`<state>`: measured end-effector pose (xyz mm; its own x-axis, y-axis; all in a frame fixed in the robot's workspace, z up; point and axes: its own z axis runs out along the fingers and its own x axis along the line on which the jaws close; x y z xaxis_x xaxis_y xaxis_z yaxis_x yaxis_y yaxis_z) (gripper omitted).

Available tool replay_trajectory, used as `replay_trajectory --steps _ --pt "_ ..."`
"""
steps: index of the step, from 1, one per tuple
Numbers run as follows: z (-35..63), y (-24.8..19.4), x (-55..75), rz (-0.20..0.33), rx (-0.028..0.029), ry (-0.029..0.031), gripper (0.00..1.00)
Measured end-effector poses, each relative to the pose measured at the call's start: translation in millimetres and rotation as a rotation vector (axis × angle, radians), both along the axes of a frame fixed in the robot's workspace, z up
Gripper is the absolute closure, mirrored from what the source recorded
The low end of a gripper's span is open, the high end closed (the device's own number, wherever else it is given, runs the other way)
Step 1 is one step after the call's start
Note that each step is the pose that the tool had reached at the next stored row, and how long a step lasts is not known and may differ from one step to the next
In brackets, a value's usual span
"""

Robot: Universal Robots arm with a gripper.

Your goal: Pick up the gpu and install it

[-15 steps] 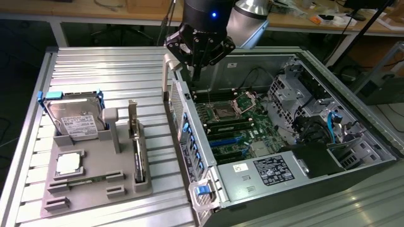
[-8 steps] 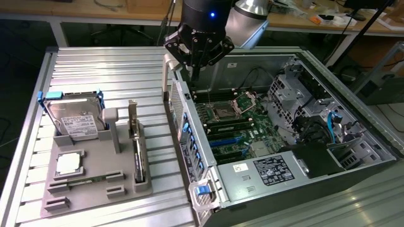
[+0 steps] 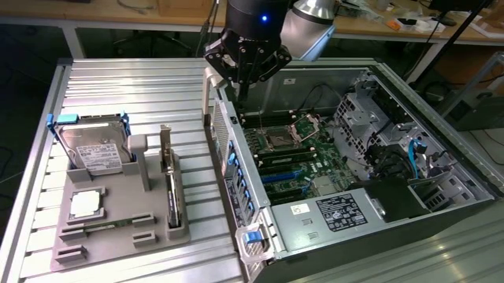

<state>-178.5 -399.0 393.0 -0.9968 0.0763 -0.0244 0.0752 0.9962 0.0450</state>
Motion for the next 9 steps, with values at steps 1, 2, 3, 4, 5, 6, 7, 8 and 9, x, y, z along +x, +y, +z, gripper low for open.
replay_trajectory --steps 1,2,3,4,5,6,7,8,9 --pt "0.0 0.0 -0.9 0.0 0.0 0.0 0.89" --pt "0.0 0.0 -2.1 0.0 0.0 0.0 0.89" --pt "0.0 0.0 -3.2 0.0 0.0 0.0 0.89" --pt "0.0 -0.1 -4.2 0.0 0.0 -0.0001 0.89" --pt "0.0 -0.2 -4.8 0.0 0.0 0.0 0.89" --pt "0.0 -0.5 -5.8 0.0 0.0001 0.0 0.89" --pt "0.0 -0.8 -6.7 0.0 0.0 0.0 0.89" --pt "0.0 -1.2 -7.6 0.0 0.0001 0.0 0.89" --pt "-0.1 -2.0 -8.4 0.0 0.0001 -0.0001 0.89"
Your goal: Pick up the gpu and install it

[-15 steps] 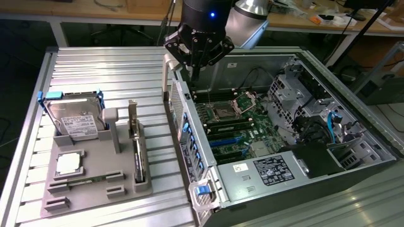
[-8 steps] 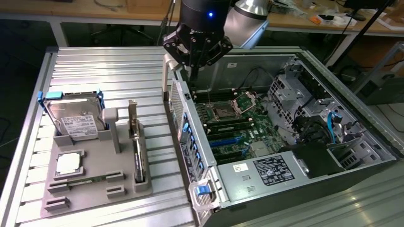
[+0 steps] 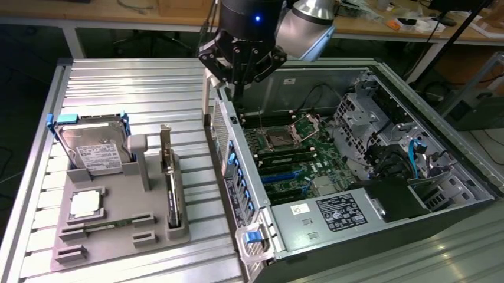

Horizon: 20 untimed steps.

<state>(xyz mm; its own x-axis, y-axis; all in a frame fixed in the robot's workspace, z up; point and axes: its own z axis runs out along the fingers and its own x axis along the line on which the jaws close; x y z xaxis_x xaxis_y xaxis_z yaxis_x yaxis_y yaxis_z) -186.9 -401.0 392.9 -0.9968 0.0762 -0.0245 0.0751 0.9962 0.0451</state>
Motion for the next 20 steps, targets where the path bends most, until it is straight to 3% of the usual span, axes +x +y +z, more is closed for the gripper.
replay_trajectory --steps 20 --pt "0.0 -12.2 -31.5 0.0 -0.0001 0.0 0.89"
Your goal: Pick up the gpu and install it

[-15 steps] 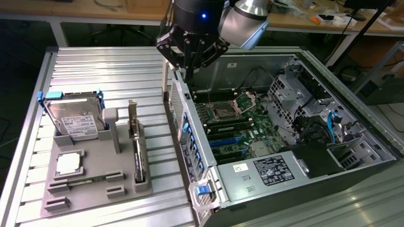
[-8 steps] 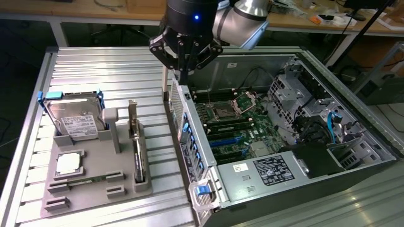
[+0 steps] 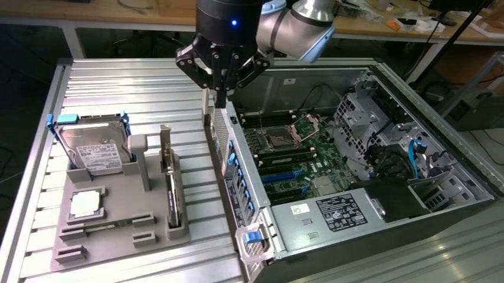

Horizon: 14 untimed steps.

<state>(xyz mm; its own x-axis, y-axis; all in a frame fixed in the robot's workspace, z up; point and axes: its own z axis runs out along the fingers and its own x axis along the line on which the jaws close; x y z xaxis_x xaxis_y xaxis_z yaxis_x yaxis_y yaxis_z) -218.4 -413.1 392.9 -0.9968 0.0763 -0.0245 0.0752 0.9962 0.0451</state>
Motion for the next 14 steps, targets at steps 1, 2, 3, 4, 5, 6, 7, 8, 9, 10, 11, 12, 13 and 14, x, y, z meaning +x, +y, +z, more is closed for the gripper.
replay_trajectory --steps 1,2,3,4,5,6,7,8,9,10,11,12,13,14 --pt "0.0 -0.4 -1.7 0.0 0.0 0.0 0.89" --pt "0.0 -0.7 -3.1 0.0 0.0001 -0.0001 0.89" --pt "0.0 -0.9 -4.7 0.0 0.0 0.0 0.89" --pt "0.0 -1.2 -6.3 0.0 0.0 0.0 0.89" --pt "0.0 -1.3 -8.1 0.0 0.0 0.0001 0.89" --pt "0.0 -1.5 -9.7 0.0 -0.0001 0.0 0.89" --pt "0.0 -1.6 -11.1 0.0 -0.0001 0.0001 0.89" --pt "0.0 -1.8 -12.5 0.0 0.0 0.0 0.89" --pt "0.0 -1.9 -13.7 0.0 0.0 0.0 0.89" --pt "0.0 -2.1 -14.9 0.0 0.0 0.0 0.89" --pt "0.0 -2.2 -16.0 0.0 0.0 0.0 0.89" --pt "0.0 -2.4 -16.7 0.0 0.0 0.0 0.89" --pt "0.0 -2.8 -17.2 0.0 0.0 0.0 0.89" --pt "0.0 -3.0 -17.8 0.0 0.0 0.0 0.89"
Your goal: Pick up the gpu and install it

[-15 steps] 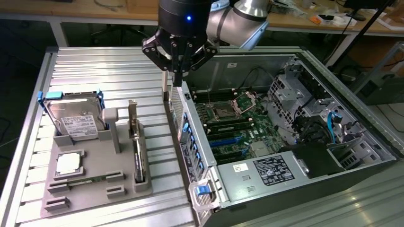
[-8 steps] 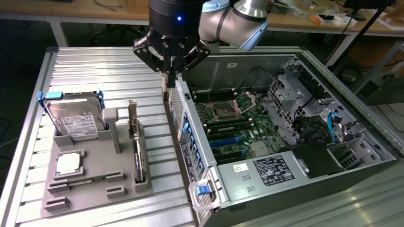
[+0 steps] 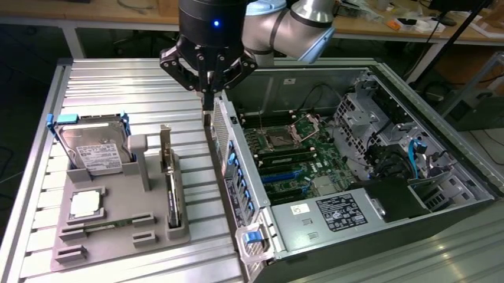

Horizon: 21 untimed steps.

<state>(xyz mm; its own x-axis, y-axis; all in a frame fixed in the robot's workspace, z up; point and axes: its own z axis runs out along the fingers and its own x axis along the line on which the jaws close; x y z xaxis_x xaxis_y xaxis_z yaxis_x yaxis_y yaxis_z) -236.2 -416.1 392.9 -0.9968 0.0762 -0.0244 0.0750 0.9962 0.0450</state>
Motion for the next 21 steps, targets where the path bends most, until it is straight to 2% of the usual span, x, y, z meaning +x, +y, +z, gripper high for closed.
replay_trajectory --steps 21 --pt "0.0 -2.0 -23.5 0.0 0.0 0.0 0.89"
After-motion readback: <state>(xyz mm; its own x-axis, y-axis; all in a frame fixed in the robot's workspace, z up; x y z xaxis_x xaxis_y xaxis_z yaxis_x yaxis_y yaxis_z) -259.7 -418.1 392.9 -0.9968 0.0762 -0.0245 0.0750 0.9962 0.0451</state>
